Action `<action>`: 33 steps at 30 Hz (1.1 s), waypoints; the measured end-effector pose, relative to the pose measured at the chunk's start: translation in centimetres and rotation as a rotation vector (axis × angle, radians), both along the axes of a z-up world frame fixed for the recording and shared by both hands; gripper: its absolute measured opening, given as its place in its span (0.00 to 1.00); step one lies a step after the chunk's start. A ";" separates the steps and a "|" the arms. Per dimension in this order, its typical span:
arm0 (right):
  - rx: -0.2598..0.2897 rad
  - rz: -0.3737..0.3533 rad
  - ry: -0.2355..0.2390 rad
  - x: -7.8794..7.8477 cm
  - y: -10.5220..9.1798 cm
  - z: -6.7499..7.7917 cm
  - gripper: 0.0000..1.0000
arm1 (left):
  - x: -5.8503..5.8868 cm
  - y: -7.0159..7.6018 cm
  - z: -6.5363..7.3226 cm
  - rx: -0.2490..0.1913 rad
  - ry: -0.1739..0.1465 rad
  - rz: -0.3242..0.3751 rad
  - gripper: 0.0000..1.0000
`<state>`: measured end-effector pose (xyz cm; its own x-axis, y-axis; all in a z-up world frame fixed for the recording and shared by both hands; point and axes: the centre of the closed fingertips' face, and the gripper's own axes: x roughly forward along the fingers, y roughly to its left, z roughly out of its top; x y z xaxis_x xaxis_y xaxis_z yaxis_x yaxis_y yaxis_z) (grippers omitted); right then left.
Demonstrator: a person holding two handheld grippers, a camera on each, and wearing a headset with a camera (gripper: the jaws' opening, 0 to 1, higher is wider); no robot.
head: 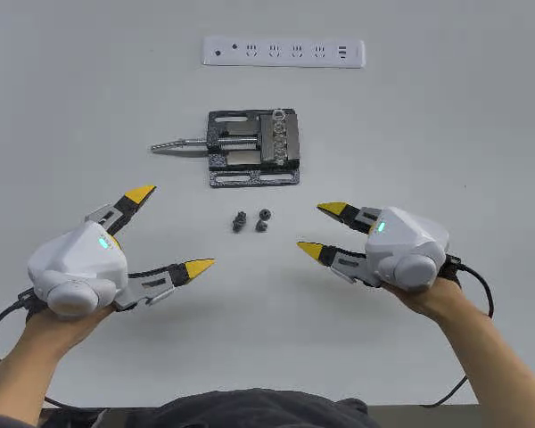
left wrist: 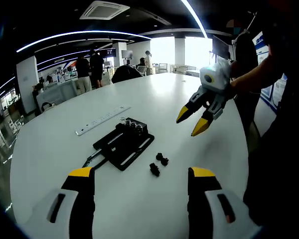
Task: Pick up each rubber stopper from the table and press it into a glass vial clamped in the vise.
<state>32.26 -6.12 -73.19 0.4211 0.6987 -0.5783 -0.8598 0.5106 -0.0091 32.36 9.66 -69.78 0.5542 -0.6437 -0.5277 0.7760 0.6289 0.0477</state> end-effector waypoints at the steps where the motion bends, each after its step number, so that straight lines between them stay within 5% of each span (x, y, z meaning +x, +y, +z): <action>1: 0.000 0.006 0.004 0.0 0.2 0.0 0.33 | 0.0 -0.1 0.0 -0.002 0.000 -0.002 0.74; 16: -0.022 0.087 0.040 0.1 3.1 -2.7 0.21 | 0.3 -1.6 -0.7 -0.005 -0.002 -0.067 0.57; 33: -0.067 0.126 0.070 0.4 4.7 -5.1 0.11 | 0.3 -3.3 -2.1 -0.012 0.034 -0.131 0.45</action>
<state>32.64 -1.38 -78.25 0.2892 0.7025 -0.6503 -0.9169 0.3986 0.0228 32.70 6.38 -71.90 0.4468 -0.7158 -0.5367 0.8527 0.5222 0.0134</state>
